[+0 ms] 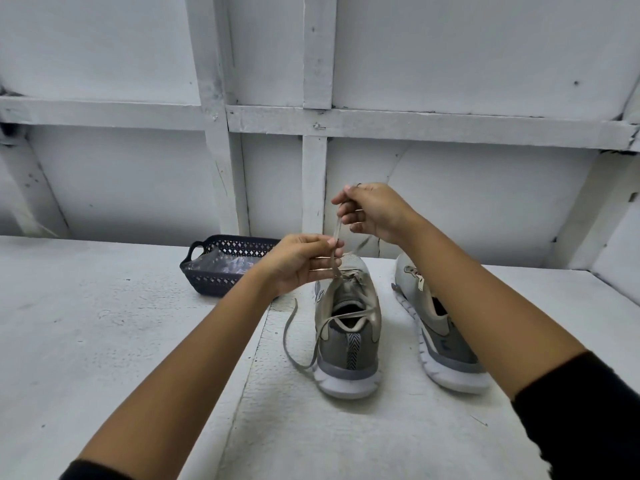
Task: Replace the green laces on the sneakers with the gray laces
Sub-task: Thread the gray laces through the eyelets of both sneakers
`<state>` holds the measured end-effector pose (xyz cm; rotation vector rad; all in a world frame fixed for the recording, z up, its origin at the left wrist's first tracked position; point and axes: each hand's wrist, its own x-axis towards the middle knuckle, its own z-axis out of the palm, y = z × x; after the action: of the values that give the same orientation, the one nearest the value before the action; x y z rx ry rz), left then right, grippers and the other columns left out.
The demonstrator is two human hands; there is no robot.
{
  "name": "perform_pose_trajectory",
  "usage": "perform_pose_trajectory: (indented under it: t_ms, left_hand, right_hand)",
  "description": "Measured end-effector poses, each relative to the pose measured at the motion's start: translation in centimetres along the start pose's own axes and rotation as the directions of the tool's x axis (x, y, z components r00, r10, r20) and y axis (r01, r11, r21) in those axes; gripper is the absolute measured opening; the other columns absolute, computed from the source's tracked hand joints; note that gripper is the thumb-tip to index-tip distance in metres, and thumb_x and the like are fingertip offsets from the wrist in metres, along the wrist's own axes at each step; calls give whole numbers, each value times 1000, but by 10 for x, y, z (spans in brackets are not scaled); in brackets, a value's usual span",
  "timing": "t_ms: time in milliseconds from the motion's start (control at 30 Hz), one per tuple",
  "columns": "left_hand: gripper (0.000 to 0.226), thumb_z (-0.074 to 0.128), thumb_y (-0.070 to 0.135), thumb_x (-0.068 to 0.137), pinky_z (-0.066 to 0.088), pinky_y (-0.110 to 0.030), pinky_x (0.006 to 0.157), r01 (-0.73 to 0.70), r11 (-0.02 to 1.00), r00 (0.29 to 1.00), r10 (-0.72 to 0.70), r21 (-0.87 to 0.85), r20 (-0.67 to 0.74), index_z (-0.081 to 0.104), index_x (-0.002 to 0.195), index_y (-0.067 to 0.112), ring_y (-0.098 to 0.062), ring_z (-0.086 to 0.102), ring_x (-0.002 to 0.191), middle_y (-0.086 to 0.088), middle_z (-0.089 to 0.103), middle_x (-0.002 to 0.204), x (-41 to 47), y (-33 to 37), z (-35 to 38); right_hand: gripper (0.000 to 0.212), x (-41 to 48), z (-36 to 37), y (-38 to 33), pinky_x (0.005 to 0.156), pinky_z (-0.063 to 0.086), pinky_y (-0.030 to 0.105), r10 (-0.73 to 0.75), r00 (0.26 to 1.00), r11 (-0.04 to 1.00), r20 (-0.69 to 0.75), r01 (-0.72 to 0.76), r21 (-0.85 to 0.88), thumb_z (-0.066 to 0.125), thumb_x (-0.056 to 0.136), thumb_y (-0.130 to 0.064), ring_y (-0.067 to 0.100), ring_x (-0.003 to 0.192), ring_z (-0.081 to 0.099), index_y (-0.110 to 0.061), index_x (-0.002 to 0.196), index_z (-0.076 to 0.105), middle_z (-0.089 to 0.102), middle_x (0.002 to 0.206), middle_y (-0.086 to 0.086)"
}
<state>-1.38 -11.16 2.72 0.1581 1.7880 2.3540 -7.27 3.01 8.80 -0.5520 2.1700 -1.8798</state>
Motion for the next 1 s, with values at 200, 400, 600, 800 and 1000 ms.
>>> perform_pose_trajectory:
  t_ms: [200,400,600,800,1000]
  left_hand:
    - [14,51,4,91,55,-18,53,-18,1000,1000,18,19,19,64,91,1,-8,63,55,-1,66,65,-3,-6,-15]
    - [24,56,10,78,58,-22,63,44,999,992,-47,27,116,64,99,1,-12,70,65,-7,73,77,-10,-10,-28]
    - [21,42,-4,91,59,-27,70,-11,993,1000,14,-116,28,61,101,0,-16,72,75,-10,74,86,-5,-7,-27]
    - [16,52,3,92,55,-22,61,-46,989,959,3,-143,-283,66,90,9,-9,63,66,4,68,65,17,-25,-27]
    - [14,55,1,91,45,-9,49,-18,995,905,60,103,-421,66,100,4,-6,53,60,0,60,70,27,-52,-21]
  right_hand:
    - [33,26,-2,4,70,50,30,-35,999,999,-37,36,27,33,103,-23,14,65,60,-11,84,57,61,75,4]
    - [31,46,-1,8,73,53,30,-77,993,997,-89,78,7,34,103,-21,14,69,60,-9,87,58,61,77,4]
    - [12,48,8,25,55,47,22,84,996,980,12,-81,-182,46,96,-3,12,57,55,-7,88,54,59,75,8]
    - [23,27,8,45,50,40,22,248,968,518,36,-101,-849,54,93,-21,18,58,50,-4,84,67,52,63,4]
    - [42,6,14,64,48,25,24,242,970,472,-5,-122,-873,53,91,-40,9,52,35,-21,56,40,39,57,-4]
